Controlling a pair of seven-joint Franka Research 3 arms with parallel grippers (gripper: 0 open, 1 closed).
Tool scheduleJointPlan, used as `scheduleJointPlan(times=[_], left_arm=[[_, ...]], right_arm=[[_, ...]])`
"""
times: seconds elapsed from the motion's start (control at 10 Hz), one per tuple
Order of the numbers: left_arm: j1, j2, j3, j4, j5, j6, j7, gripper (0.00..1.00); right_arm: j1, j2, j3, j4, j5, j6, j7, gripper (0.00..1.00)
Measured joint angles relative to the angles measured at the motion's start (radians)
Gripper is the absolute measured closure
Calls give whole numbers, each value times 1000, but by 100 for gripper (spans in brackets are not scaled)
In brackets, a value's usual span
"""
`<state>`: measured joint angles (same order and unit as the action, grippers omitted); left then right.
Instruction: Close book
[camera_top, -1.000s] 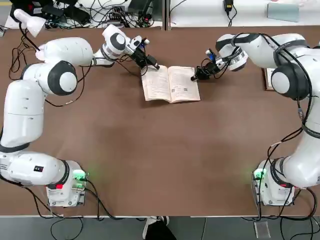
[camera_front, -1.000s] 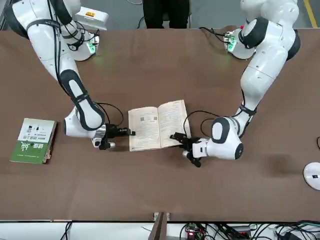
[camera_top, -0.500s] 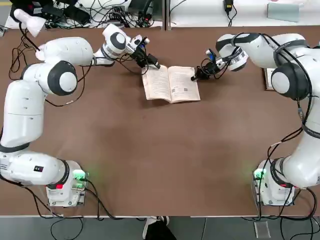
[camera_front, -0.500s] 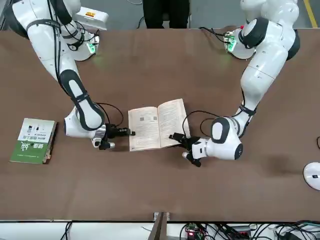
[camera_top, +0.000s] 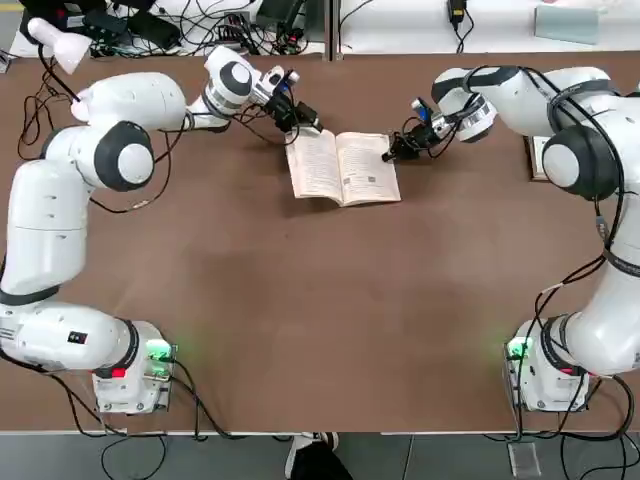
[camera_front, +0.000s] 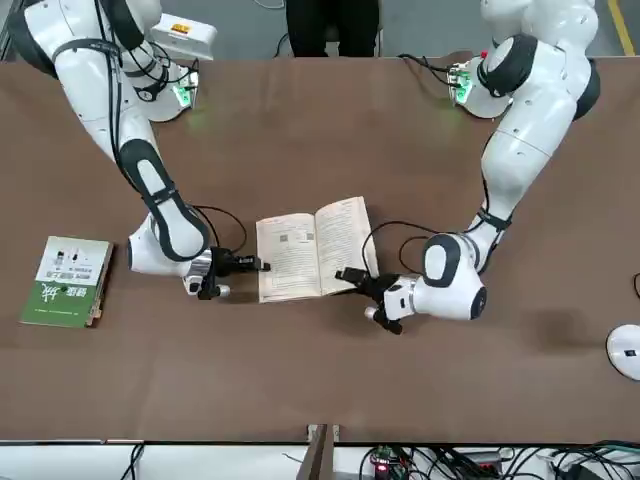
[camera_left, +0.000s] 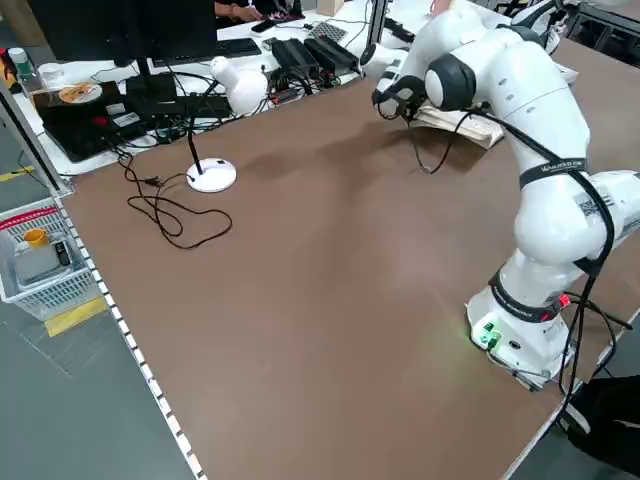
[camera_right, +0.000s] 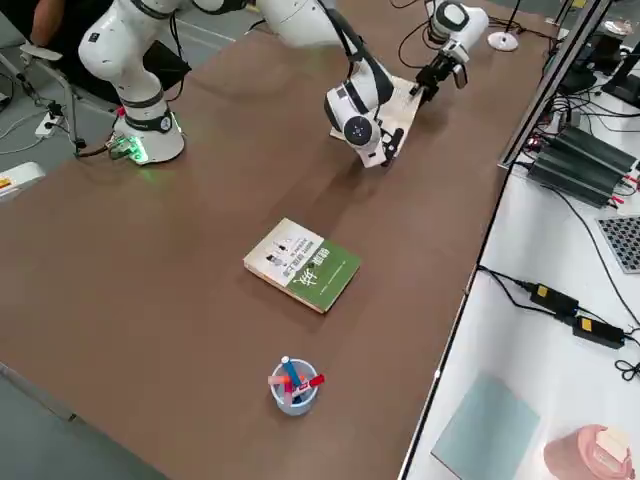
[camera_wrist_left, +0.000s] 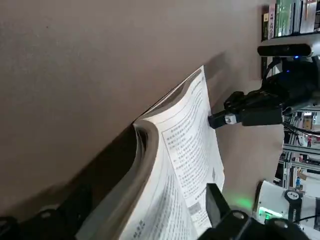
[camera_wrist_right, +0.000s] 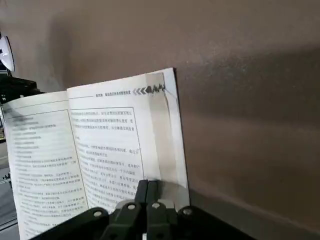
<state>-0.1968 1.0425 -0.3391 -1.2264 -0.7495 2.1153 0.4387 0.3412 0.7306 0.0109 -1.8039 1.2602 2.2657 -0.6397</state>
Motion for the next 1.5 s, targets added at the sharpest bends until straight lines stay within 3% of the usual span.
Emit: scheduleJointPlan(times=[1.1,1.5], left_arm=[[7,-27,-10,9,-1,-39,-74,1],[39,-33,-52,11,-2,-48,-111,1]], right_arm=[[-1,0,-1,0,0,0,0,98],[-1,0,-1,0,0,0,0,98]])
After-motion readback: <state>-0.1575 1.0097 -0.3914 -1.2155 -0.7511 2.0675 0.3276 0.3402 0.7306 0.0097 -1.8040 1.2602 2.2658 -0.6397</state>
